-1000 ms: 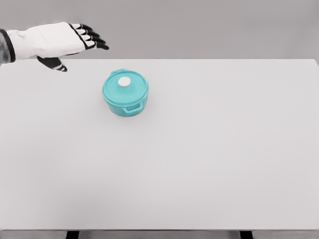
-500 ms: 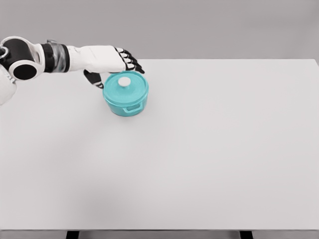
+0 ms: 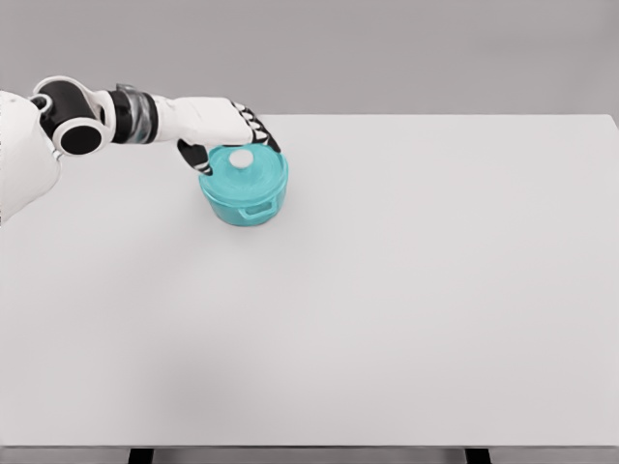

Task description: Open the lid of the pot with left arm

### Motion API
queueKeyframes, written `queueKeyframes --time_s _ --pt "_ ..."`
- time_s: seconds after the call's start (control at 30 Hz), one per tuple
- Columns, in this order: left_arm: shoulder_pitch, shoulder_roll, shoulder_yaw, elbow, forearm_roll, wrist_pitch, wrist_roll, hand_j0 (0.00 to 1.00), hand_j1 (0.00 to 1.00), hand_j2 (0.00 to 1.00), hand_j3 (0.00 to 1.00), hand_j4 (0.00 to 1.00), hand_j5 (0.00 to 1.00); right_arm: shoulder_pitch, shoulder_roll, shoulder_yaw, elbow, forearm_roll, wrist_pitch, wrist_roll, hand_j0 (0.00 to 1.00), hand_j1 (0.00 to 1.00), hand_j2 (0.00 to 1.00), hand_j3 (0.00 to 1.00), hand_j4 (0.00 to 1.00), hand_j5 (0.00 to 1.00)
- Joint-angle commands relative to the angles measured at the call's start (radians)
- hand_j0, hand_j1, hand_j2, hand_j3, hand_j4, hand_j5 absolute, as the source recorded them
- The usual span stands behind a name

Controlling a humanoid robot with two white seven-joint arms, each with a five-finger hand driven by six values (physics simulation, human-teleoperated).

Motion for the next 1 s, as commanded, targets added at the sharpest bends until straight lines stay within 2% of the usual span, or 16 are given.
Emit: queueKeyframes --time_s 0.0,0.33,0.57,0.77,0.97 --pt "0.0 -0.023 -0.004 0.026 -0.009 0.003 0.001 0.87 0.87 0.87 0.87 0.87 0.87 0.0 0.0 0.0 0.0 0.0 0.0 0.0 1.0 1.0 1.0 1.0 1.0 1.0" --pt "0.0 -0.031 -0.006 0.065 -0.015 0.003 0.001 0.83 0.83 0.83 0.83 0.83 0.83 0.0 0.0 0.0 0.0 0.0 0.0 0.0 1.0 1.0 1.0 1.0 1.0 1.0" --pt "0.0 -0.035 -0.014 0.066 -0.015 0.003 0.001 0.76 0.76 0.76 0.76 0.76 0.76 0.0 0.0 0.0 0.0 0.0 0.0 0.0 1.0 1.0 1.0 1.0 1.0 1.0" --pt "0.0 -0.035 -0.015 0.066 -0.017 0.003 0.001 0.68 0.68 0.68 0.68 0.68 0.68 0.0 0.0 0.0 0.0 0.0 0.0 0.0 1.0 1.0 1.0 1.0 1.0 1.0" --pt "0.0 -0.038 -0.015 0.066 -0.041 0.003 0.001 0.53 0.53 0.53 0.53 0.53 0.53 0.0 0.0 0.0 0.0 0.0 0.0 0.0 1.0 1.0 1.0 1.0 1.0 1.0"
